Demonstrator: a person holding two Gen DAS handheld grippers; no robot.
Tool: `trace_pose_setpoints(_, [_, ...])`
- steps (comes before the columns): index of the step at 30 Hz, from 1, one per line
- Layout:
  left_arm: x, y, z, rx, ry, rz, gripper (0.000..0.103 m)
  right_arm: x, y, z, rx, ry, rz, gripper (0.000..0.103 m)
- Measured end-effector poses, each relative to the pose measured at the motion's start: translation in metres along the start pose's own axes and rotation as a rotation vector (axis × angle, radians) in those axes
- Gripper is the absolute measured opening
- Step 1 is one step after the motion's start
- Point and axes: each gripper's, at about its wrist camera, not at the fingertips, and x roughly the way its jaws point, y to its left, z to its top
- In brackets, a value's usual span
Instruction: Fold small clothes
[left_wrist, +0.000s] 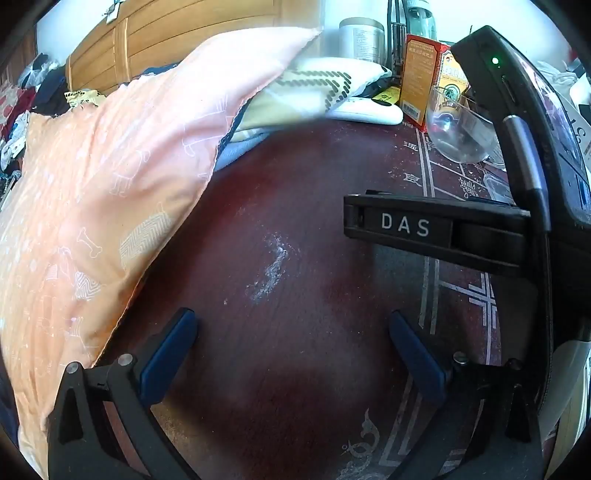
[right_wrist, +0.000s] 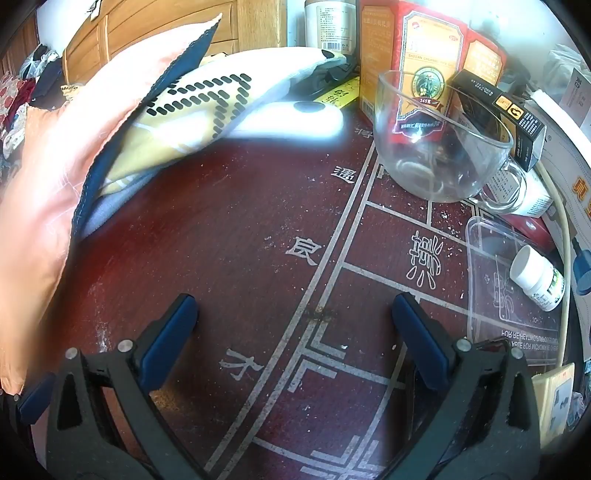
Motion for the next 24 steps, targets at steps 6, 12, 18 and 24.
trace_pose_setpoints(6, [0.0024,-0.0033,0.0017,0.0,0.001,-0.001,0.103,0.0027,0.0,0.0006,0.0,0.0,0.0,0.103])
trace_pose_setpoints(12, [0.003,-0.0043,0.0022,0.0,0.001,-0.001,0.103,0.0049,0.0002,0.0013,0.0,0.0,0.0,0.103])
trace_pose_setpoints(18, [0.0023,-0.0035,0.0019,-0.001,0.002,-0.001,0.103,0.0066,0.0002,0.0018,-0.001,0.0,0.0,0.103])
trace_pose_setpoints(24, [0.0021,-0.0032,0.0018,0.0,0.002,-0.001,0.103,0.0082,0.0003,0.0022,-0.001,0.0,0.0,0.103])
